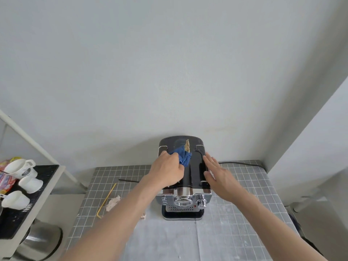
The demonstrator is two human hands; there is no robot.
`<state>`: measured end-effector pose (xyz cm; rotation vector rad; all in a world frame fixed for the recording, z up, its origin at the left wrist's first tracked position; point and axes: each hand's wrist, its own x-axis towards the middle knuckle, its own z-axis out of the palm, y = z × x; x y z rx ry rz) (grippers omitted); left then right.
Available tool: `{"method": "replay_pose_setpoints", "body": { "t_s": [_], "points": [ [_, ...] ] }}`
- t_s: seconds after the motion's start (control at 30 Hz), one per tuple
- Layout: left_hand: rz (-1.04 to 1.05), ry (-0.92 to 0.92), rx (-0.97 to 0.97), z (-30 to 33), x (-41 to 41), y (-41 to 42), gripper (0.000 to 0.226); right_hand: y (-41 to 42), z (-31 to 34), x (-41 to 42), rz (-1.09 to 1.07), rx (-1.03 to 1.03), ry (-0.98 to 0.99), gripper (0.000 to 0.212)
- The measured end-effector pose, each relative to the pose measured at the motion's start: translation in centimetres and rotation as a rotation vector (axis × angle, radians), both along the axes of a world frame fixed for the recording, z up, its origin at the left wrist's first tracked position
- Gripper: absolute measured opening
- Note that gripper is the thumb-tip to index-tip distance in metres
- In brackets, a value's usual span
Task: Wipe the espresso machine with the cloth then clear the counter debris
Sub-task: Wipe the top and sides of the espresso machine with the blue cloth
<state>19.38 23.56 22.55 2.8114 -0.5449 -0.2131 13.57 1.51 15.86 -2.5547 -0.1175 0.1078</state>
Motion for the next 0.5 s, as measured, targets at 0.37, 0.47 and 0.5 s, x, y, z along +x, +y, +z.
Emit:
{"method": "replay_pose_setpoints", "body": {
  "t_s": [0.37, 0.47, 0.5],
  "points": [
    [-0.147, -0.187, 0.047, -2.4, -1.2, 1.7, 0.033, 0.2, 0.3, 0.2, -0.021, 0.061, 0.011, 0.063],
    [-0.083, -0.073, 0.003, -2.1, 2.5, 1.3, 0.038, 0.3, 0.4, 0.1, -0.025, 0.043, 0.008, 0.062],
    [-0.068, -0.036, -0.001, -1.9, 3.4, 1.2, 0.039, 0.3, 0.3, 0.1, -0.022, 0.018, 0.004, 0.062]
  ]
}}
